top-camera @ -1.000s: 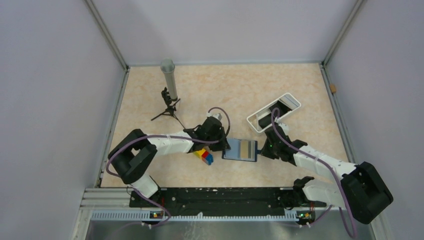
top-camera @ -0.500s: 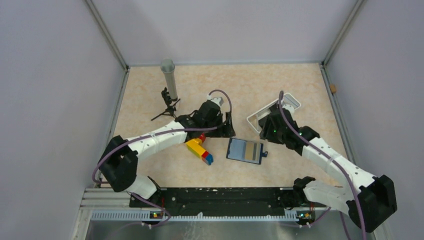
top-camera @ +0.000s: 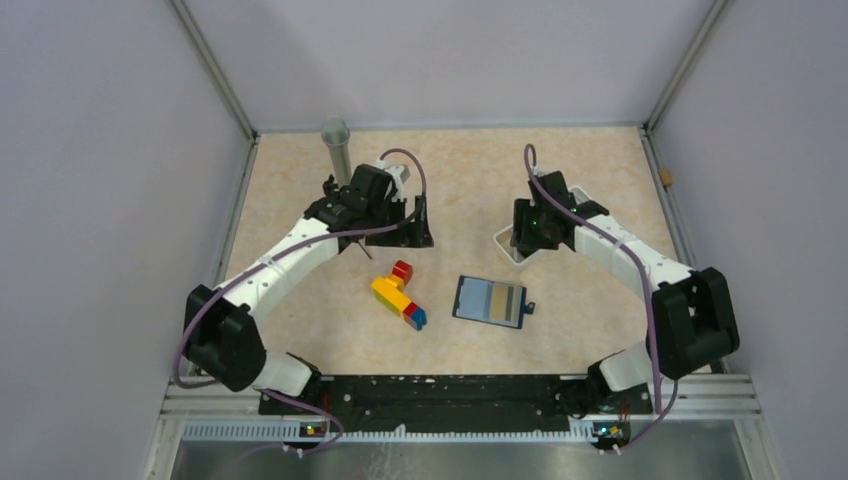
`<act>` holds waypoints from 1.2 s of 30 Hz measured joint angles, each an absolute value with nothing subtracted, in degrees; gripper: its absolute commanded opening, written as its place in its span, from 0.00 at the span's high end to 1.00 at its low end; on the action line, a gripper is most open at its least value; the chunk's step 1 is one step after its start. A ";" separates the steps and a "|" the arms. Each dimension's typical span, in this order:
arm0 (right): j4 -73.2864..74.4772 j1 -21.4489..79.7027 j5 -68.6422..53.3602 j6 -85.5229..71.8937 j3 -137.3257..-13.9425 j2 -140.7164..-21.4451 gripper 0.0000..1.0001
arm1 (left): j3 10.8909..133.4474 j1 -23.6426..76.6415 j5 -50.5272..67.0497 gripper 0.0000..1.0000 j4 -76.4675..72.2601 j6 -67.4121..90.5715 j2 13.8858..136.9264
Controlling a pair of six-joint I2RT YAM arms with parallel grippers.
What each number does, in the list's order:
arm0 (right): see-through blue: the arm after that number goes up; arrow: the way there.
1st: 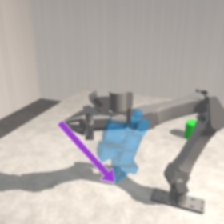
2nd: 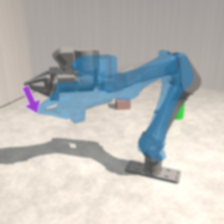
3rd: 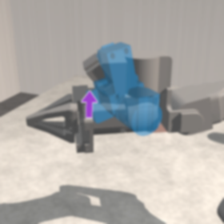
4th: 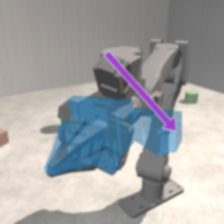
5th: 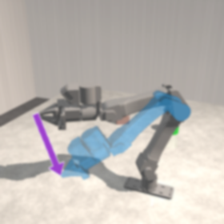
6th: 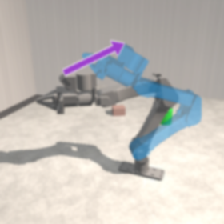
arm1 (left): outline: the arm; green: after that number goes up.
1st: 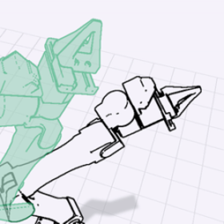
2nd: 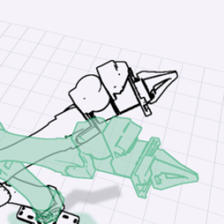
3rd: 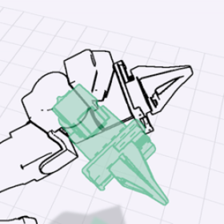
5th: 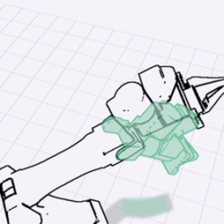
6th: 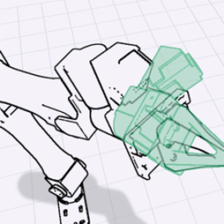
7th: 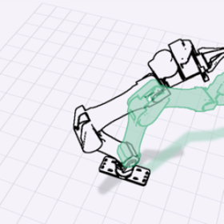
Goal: Put the credit cards into the card holder
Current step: Pick up the credit card from the storage box.
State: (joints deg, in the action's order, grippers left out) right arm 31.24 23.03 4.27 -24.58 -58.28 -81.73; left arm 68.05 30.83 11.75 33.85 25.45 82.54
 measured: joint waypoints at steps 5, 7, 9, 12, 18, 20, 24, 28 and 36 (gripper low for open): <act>30.33 22.70 2.26 -22.15 -60.55 -87.48 0.54 | 67.85 30.41 9.91 0.01 34.89 22.50 80.66; 29.82 22.70 1.93 -21.52 -60.95 -89.14 0.56 | 67.53 30.37 9.26 0.01 34.85 22.00 80.20; 29.65 22.70 1.85 -21.08 -61.43 -90.37 0.58 | 66.94 30.20 8.99 0.01 34.68 21.58 79.96; 29.08 22.70 1.58 -20.71 -62.50 -92.42 0.59 | 66.04 30.02 8.95 0.01 34.70 21.06 79.99; 28.18 22.70 -0.03 -20.51 -63.92 -95.57 0.59 | 65.80 29.87 8.93 0.01 34.57 20.91 79.96; 28.01 22.70 -0.82 -20.51 -64.07 -96.14 0.61 | 65.76 29.87 8.93 0.01 34.54 20.84 79.96; 28.01 22.65 -1.58 -20.51 -64.29 -96.16 0.63 | 65.76 29.87 8.69 0.01 34.52 20.82 79.90; 28.16 22.59 -1.80 -20.53 -64.29 -95.98 0.66 | 65.60 29.78 8.58 0.01 34.50 20.82 79.46; 28.80 22.35 -2.63 -20.58 -65.01 -95.26 0.71 | 65.49 29.76 8.51 0.01 34.46 20.82 79.22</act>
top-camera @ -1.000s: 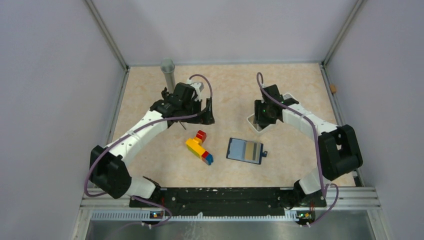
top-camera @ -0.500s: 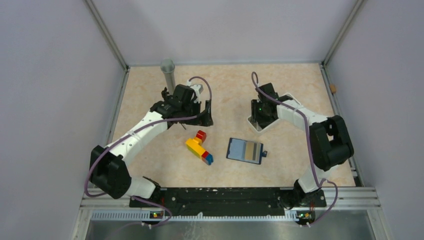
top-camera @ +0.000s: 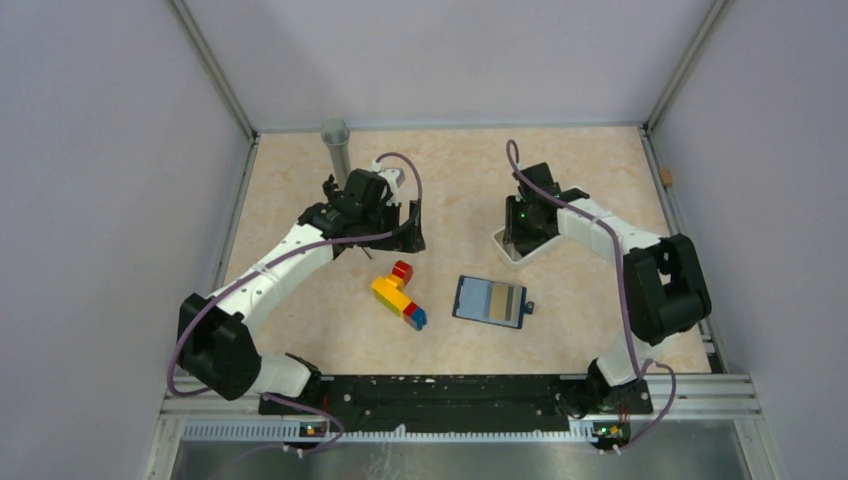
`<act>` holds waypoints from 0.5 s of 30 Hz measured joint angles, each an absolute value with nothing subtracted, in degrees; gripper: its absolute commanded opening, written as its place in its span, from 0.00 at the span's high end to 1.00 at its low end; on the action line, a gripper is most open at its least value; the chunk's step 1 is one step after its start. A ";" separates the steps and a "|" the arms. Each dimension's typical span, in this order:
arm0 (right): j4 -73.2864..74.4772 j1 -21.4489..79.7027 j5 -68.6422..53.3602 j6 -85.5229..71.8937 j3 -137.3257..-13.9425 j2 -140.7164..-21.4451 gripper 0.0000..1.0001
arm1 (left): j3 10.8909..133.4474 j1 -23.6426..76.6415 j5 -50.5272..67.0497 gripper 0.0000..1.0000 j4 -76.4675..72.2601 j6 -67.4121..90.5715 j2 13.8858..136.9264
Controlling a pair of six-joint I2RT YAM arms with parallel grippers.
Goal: Put the credit cards into the card holder
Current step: Pick up the credit card from the storage box.
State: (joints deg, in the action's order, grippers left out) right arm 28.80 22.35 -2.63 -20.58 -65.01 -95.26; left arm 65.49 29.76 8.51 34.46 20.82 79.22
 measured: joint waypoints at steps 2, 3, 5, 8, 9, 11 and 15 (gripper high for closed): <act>28.88 22.33 -2.74 -20.58 -65.01 -94.80 0.73 | 65.45 29.76 8.51 0.01 34.46 20.80 79.22; 28.88 22.33 -2.79 -20.58 -65.01 -94.54 0.74 | 65.45 29.76 8.54 0.01 34.46 20.82 79.22; 28.88 22.33 -2.94 -20.58 -65.01 -94.24 0.77 | 65.45 29.76 8.54 0.01 34.46 20.82 79.22; 28.86 22.33 -3.16 -20.60 -65.01 -94.13 0.83 | 65.45 29.74 8.51 0.01 34.46 20.82 79.22; 28.86 22.33 -3.16 -20.60 -65.01 -94.13 0.86 | 65.45 29.71 8.51 0.01 34.46 20.82 79.22; 28.86 22.33 -3.20 -20.64 -65.01 -94.13 0.91 | 65.45 29.71 8.51 0.01 34.46 20.82 79.22; 28.95 22.33 -3.27 -20.82 -65.01 -94.06 0.95 | 65.45 29.71 8.54 0.01 34.46 20.82 79.22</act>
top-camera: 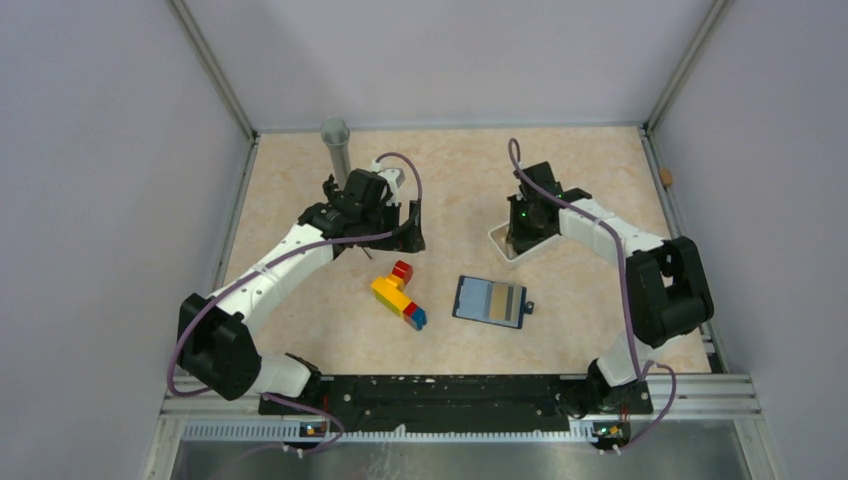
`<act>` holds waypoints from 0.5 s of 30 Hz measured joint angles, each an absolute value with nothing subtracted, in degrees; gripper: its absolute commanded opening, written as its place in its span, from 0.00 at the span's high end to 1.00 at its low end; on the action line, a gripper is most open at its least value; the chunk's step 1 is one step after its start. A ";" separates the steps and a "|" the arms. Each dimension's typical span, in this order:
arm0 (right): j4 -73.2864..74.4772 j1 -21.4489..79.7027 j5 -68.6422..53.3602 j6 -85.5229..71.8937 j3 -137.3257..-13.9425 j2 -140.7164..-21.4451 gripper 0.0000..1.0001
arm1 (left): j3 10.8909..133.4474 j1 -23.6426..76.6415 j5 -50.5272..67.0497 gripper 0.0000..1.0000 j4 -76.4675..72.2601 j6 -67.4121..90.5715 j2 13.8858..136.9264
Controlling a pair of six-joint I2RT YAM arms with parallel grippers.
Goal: Put the credit cards into the card holder
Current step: Pick up the credit card from the storage box.
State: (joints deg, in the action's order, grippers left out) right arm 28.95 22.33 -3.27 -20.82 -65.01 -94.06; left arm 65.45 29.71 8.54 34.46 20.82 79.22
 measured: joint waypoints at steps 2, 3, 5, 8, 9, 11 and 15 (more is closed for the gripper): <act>29.19 22.33 -3.20 -20.84 -65.01 -93.89 0.96 | 65.45 29.71 8.54 0.01 34.46 20.82 79.22; 29.36 22.33 -3.16 -20.97 -65.01 -93.71 0.96 | 65.45 29.71 8.54 0.01 34.46 20.82 79.22; 29.67 22.33 -2.96 -21.08 -65.01 -93.19 0.96 | 65.45 29.71 8.64 0.01 34.46 20.82 79.22; 30.55 22.33 -2.44 -21.26 -65.25 -91.92 0.96 | 65.45 29.71 9.23 0.01 34.35 20.80 79.22; 31.00 22.33 -2.22 -21.26 -65.56 -91.46 0.96 | 65.43 29.71 9.43 0.01 34.28 20.80 79.22; 31.33 22.33 -1.85 -21.26 -65.82 -90.54 0.96 | 65.45 29.71 9.67 0.01 34.26 20.80 79.22; 31.59 22.33 -1.63 -21.26 -65.84 -89.52 0.97 | 65.43 29.71 10.15 0.01 34.24 20.80 79.22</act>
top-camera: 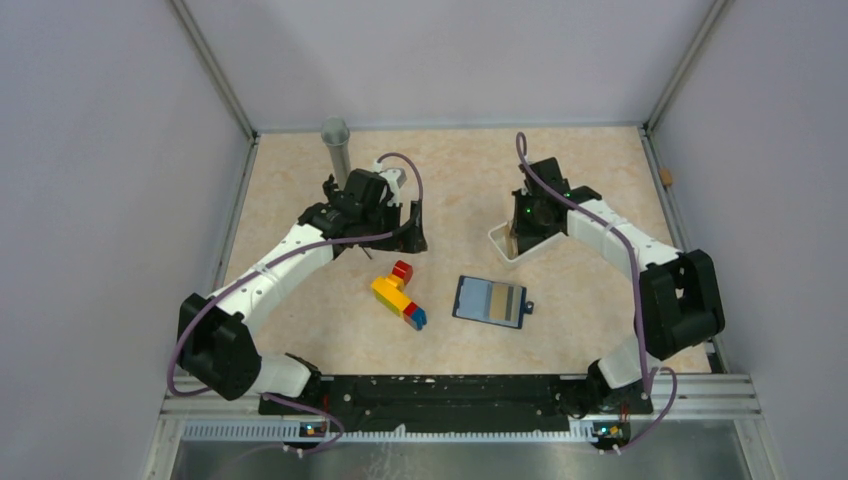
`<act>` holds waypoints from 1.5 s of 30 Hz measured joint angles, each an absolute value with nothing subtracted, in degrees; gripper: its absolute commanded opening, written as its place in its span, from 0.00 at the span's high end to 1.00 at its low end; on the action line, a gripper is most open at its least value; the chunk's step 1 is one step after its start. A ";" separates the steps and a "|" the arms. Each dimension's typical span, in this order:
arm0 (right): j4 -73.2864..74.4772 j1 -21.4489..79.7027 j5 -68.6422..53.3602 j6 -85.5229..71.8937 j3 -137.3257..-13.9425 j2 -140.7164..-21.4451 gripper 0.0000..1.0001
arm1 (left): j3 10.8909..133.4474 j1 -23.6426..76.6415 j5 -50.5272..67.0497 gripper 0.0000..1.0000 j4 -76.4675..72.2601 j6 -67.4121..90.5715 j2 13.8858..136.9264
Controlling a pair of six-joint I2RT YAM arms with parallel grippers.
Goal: Put the credit cards into the card holder
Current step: Pick up the credit card from the storage box.
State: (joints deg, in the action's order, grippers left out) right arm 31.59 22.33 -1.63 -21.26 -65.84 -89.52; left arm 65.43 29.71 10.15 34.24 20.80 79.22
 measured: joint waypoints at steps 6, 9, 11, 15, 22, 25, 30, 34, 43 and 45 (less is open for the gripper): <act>31.42 22.33 -1.69 -21.28 -65.69 -89.80 0.99 | 65.41 29.71 10.98 0.01 34.24 20.80 79.22; 31.27 22.35 -2.13 -21.52 -65.63 -90.89 0.98 | 65.30 29.71 11.16 0.01 34.17 20.80 79.22; 31.24 22.35 -2.39 -21.63 -65.60 -91.57 0.97 | 65.23 29.71 11.18 0.01 34.11 20.80 79.22; 30.72 22.35 -3.14 -21.65 -65.34 -91.79 0.94 | 65.14 29.71 11.35 0.01 34.04 20.80 79.22; 29.91 22.35 -5.13 -21.71 -65.23 -92.36 0.90 | 65.12 29.71 11.35 0.01 34.02 20.82 79.22; 29.78 22.35 -5.67 -21.74 -65.23 -92.36 0.87 | 65.12 29.71 11.35 0.01 34.02 20.82 79.22; 29.47 22.35 -6.48 -22.09 -65.23 -92.36 0.86 | 65.12 29.71 11.33 0.01 34.02 20.82 79.22; 29.19 22.35 -6.70 -22.09 -65.10 -92.36 0.95 | 65.12 29.71 11.33 0.01 34.02 20.80 79.22; 28.93 22.35 -6.85 -22.24 -64.77 -92.29 0.97 | 65.10 29.71 11.33 0.01 34.02 20.82 79.24; 28.97 22.35 -6.83 -22.26 -64.77 -92.20 0.99 | 65.10 29.71 11.33 0.01 34.02 20.80 79.22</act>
